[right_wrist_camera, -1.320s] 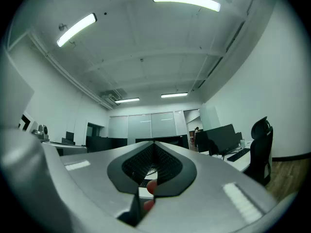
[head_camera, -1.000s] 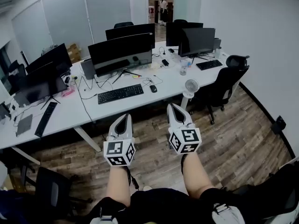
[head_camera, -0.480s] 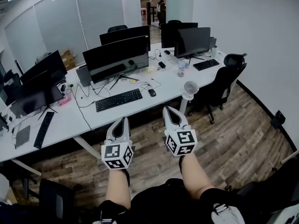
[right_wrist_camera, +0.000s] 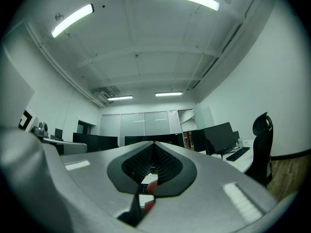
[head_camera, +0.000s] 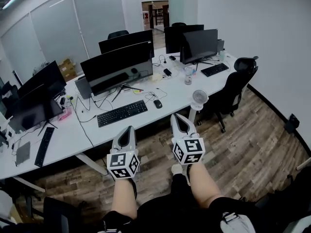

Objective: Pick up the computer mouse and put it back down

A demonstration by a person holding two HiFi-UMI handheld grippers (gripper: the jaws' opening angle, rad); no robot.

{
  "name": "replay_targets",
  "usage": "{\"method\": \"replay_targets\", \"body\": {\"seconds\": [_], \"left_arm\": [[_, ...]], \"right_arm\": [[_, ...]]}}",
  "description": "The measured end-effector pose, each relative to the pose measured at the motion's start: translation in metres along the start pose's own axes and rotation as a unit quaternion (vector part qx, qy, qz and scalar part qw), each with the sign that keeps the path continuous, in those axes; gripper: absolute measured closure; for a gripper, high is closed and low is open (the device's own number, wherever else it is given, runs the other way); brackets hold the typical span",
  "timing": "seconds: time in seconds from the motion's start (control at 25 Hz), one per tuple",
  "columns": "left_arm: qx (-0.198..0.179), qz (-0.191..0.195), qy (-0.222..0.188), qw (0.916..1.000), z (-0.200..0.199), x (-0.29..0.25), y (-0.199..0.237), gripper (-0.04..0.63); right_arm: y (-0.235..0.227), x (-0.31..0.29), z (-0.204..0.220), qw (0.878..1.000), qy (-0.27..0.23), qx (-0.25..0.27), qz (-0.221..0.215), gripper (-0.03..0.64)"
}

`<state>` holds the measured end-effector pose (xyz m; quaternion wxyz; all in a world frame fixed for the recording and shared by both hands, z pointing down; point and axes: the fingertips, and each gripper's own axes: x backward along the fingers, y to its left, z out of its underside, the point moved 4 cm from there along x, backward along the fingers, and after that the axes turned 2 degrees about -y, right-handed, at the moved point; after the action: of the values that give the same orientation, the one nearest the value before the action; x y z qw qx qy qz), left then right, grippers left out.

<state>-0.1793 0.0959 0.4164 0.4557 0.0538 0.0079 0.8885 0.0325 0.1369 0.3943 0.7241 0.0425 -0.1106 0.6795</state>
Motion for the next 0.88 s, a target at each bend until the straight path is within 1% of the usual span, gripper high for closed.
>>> {"method": "replay_targets", "body": {"seconds": [0.24, 0.4, 0.72, 0.88], "left_arm": [[-0.001, -0.015, 0.003, 0.9999, 0.015, -0.069, 0.019, 0.544], [-0.001, -0.031, 0.000, 0.9995, 0.017, -0.126, 0.034, 0.543], [-0.008, -0.065, 0.010, 0.9978, 0.017, -0.240, 0.058, 0.544], [-0.009, -0.077, 0.022, 0.9968, 0.030, -0.296, 0.066, 0.543]], "right_arm": [[-0.037, -0.071, 0.022, 1.000, 0.007, -0.007, 0.007, 0.621], [-0.061, -0.130, 0.035, 1.000, 0.015, -0.010, -0.011, 0.621], [-0.116, -0.242, 0.056, 0.998, 0.033, -0.031, -0.042, 0.621], [-0.145, -0.293, 0.077, 0.997, 0.048, -0.042, -0.052, 0.621]]}}
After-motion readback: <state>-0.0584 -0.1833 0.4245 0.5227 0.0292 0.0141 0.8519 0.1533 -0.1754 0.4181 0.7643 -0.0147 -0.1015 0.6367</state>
